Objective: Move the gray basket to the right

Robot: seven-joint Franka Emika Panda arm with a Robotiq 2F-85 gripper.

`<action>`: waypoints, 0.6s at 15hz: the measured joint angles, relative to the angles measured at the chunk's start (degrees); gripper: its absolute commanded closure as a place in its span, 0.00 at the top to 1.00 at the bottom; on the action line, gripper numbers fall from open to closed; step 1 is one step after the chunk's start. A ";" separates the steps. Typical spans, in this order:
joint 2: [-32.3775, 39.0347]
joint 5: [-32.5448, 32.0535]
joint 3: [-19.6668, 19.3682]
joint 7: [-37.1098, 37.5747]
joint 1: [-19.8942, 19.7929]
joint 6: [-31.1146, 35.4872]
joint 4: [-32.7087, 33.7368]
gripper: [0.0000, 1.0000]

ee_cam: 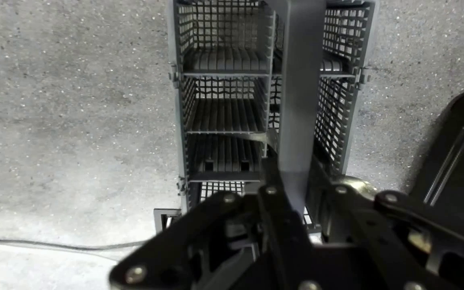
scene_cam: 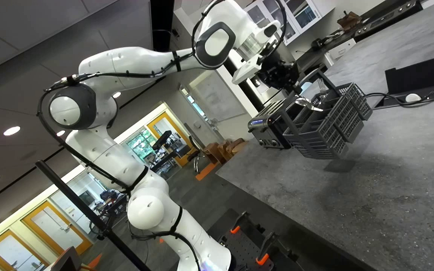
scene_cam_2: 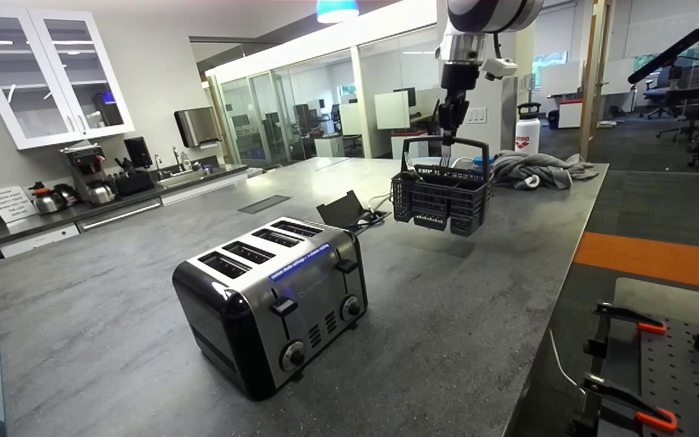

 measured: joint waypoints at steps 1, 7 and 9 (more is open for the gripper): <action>-0.02 0.35 -1.08 -3.02 -0.56 -0.98 0.60 0.05; 1.32 0.72 -6.12 -19.71 -3.92 -9.78 6.57 0.05; 2.96 2.06 -7.12 -24.53 -4.95 -10.92 9.02 0.05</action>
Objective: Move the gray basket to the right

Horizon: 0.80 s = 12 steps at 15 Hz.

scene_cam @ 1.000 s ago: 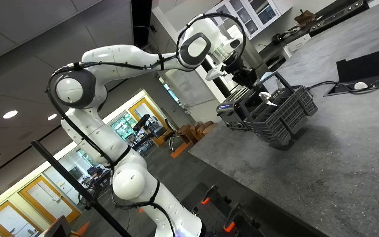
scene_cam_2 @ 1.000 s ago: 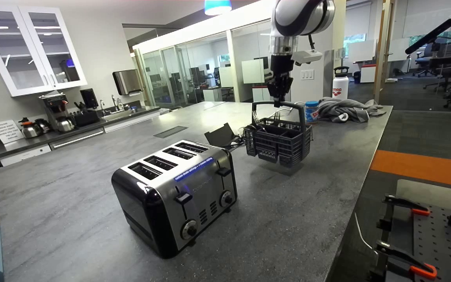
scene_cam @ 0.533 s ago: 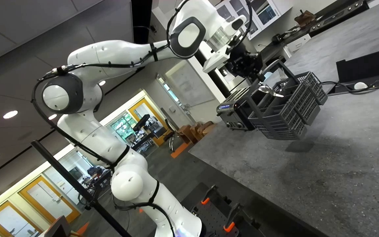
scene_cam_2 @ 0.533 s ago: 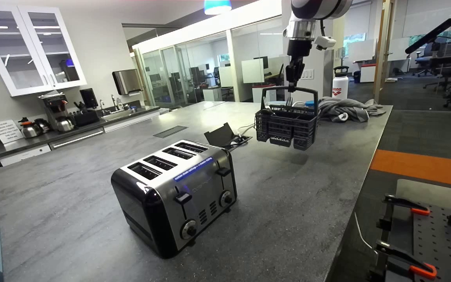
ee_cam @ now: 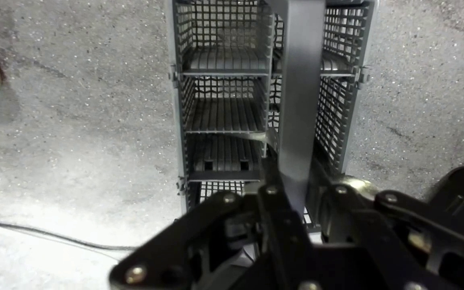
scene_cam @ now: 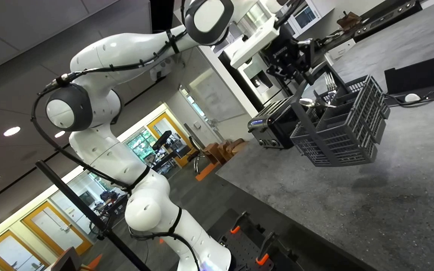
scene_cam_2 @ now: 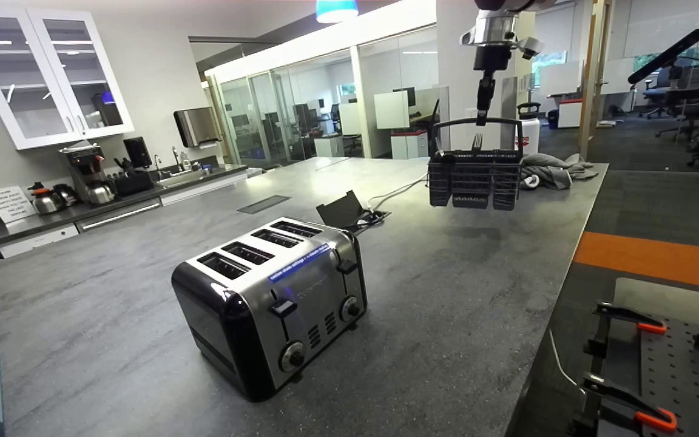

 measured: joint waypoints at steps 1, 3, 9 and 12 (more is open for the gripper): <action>1.05 0.50 -0.24 -1.80 -0.53 -0.06 1.19 0.19; 2.07 0.59 -0.21 -2.19 -0.97 -0.05 1.44 0.19; 2.68 0.59 0.06 -2.19 -0.97 0.06 1.09 0.05; 4.56 0.66 0.06 -2.17 -1.39 3.18 1.75 0.05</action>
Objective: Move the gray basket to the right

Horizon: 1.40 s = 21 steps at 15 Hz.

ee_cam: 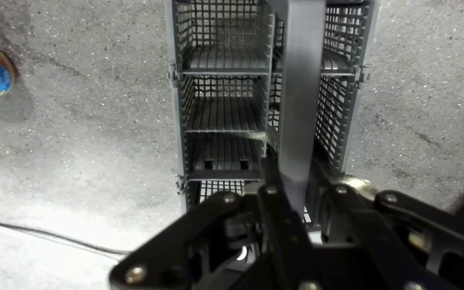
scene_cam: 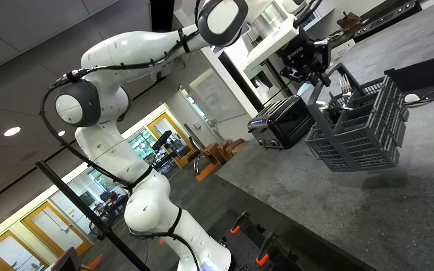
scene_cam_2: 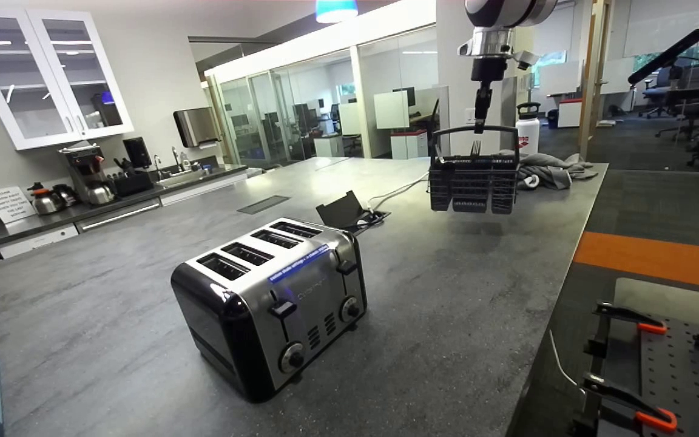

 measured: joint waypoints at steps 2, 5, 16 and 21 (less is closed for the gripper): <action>2.17 0.01 0.02 -0.05 -0.53 2.80 1.50 0.05; 6.59 0.45 0.42 -1.21 -1.78 4.09 5.53 0.05; 23.35 0.67 6.21 -11.58 -10.49 -2.39 24.34 0.05; 26.94 0.67 8.02 -15.92 -13.14 -4.22 28.04 0.05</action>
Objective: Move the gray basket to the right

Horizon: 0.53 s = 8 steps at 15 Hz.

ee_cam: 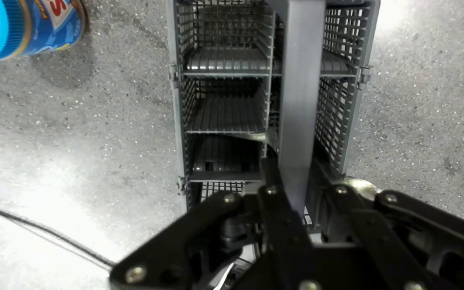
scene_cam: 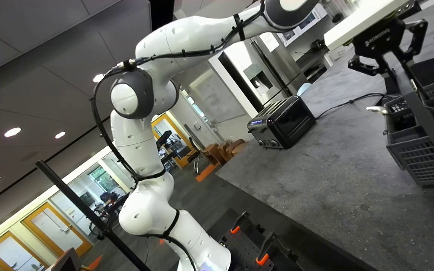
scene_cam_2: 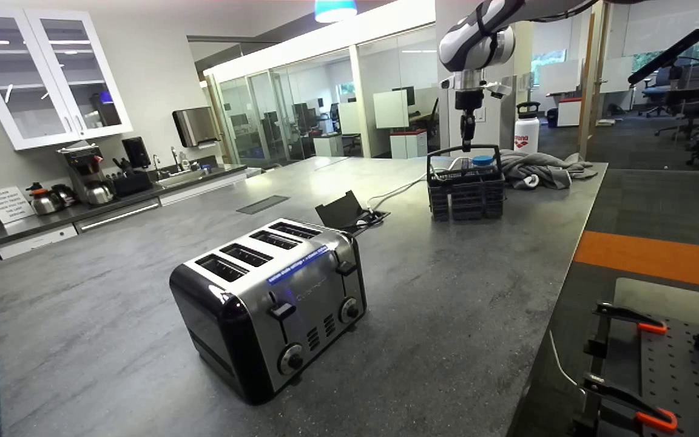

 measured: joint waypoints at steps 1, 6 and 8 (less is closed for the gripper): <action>0.32 0.00 0.03 -0.28 -0.14 0.00 0.32 0.05; 0.85 -0.10 0.07 -0.96 -0.27 0.00 1.01 0.47; 0.85 -0.16 0.07 -0.94 -0.27 0.06 1.10 0.61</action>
